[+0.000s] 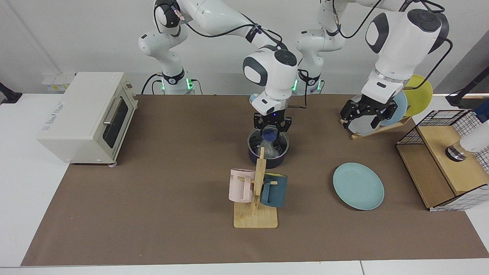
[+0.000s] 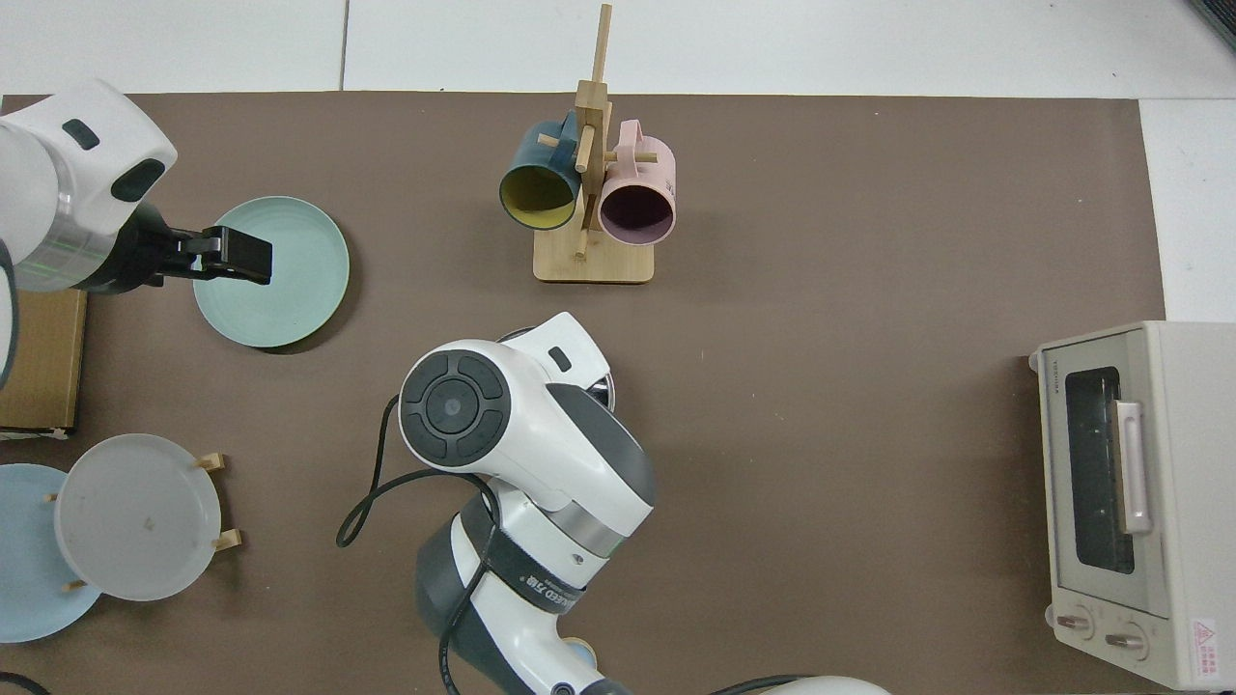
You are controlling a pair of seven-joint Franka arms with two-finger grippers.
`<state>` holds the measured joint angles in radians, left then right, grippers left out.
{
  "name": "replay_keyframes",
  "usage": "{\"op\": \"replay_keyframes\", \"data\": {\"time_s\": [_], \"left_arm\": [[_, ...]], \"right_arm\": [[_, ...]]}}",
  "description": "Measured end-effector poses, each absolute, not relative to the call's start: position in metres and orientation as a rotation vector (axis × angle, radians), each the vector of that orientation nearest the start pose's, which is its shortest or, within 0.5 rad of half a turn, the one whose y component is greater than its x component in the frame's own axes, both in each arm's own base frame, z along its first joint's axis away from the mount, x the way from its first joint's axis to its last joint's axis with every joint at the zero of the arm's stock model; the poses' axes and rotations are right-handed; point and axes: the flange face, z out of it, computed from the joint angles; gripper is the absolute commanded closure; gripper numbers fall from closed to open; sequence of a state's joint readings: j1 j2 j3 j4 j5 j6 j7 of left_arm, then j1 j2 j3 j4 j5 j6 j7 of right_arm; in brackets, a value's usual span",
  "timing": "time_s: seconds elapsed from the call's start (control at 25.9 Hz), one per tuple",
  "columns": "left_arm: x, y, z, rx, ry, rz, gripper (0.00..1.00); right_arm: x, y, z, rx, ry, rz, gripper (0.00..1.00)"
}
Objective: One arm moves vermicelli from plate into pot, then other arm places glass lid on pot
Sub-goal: 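Carry the glass lid with the right gripper over the pot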
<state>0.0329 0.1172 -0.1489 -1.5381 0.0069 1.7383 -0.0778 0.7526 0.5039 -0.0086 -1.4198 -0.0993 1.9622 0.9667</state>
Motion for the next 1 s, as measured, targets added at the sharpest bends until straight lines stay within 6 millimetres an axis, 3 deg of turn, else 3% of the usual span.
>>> {"op": "replay_keyframes", "data": {"time_s": [0.04, 0.12, 0.15, 0.23, 0.35, 0.66, 0.85, 1.0], "left_arm": [[0.601, -0.064, 0.588, -3.157, 0.059, -0.131, 0.0], [0.601, -0.064, 0.588, -3.157, 0.059, -0.131, 0.0], [0.601, -0.064, 0.588, -3.157, 0.059, -0.131, 0.0], [0.601, -0.064, 0.588, -3.157, 0.059, -0.131, 0.0], [0.601, -0.064, 0.588, -3.157, 0.059, -0.131, 0.0], [0.601, -0.064, 0.588, -3.157, 0.058, -0.131, 0.0], [0.601, -0.064, 0.588, -3.157, 0.058, -0.131, 0.0], [0.601, -0.064, 0.588, -3.157, 0.058, -0.131, 0.0]], "right_arm": [[0.523, 0.474, 0.411, -3.158, 0.294, -0.155, 0.8], [0.523, 0.474, 0.411, -3.157, 0.296, -0.155, 0.28], [0.523, 0.474, 0.412, -3.157, 0.296, -0.154, 0.18], [0.523, 0.474, 0.411, -3.157, 0.3, -0.152, 0.17], [0.524, 0.472, 0.41, -3.158, 0.311, -0.139, 0.02], [0.529, 0.468, 0.417, -3.14, 0.34, -0.136, 0.01], [0.545, 0.444, 0.454, -3.143, 0.416, -0.134, 0.01], [0.568, 0.4, 0.5, -3.114, 0.479, -0.166, 0.01]]}}
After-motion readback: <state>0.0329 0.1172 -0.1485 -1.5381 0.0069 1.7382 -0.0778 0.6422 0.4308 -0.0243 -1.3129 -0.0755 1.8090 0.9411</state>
